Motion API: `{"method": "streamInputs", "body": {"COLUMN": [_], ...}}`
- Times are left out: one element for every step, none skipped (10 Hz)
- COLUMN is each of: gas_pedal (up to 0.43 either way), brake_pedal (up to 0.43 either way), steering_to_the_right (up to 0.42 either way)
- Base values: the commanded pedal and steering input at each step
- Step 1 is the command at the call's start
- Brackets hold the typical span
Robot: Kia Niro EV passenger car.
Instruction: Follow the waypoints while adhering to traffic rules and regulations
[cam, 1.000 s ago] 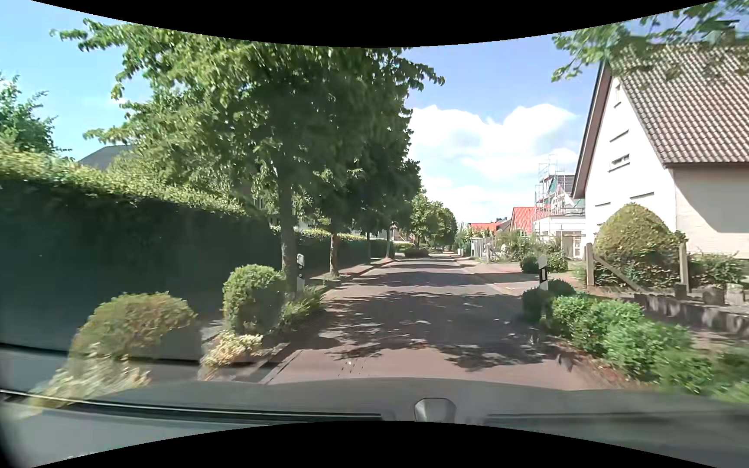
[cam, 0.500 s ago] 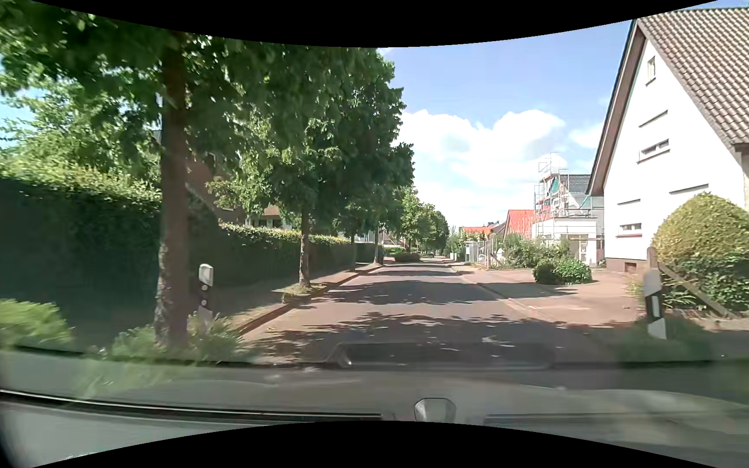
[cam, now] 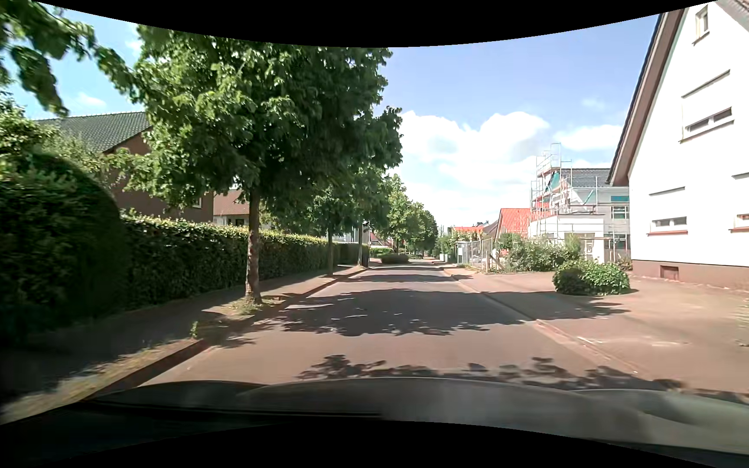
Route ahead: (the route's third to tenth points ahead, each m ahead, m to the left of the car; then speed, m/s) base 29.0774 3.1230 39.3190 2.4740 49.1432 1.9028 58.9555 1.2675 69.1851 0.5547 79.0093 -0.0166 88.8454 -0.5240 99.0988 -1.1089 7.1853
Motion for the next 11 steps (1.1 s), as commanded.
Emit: {"method": "streamInputs", "body": {"gas_pedal": [0.177,0.177,0.177,0.177,0.177,0.177,0.177,0.177,0.177,0.177,0.177], "brake_pedal": [0.006,0.006,0.006,0.006,0.006,0.006,0.006,0.006,0.006,0.006,0.006], "steering_to_the_right": [0.045,0.043,0.032,0.026,0.023,0.023,0.022,0.020,0.014,0.010,0.009]}}
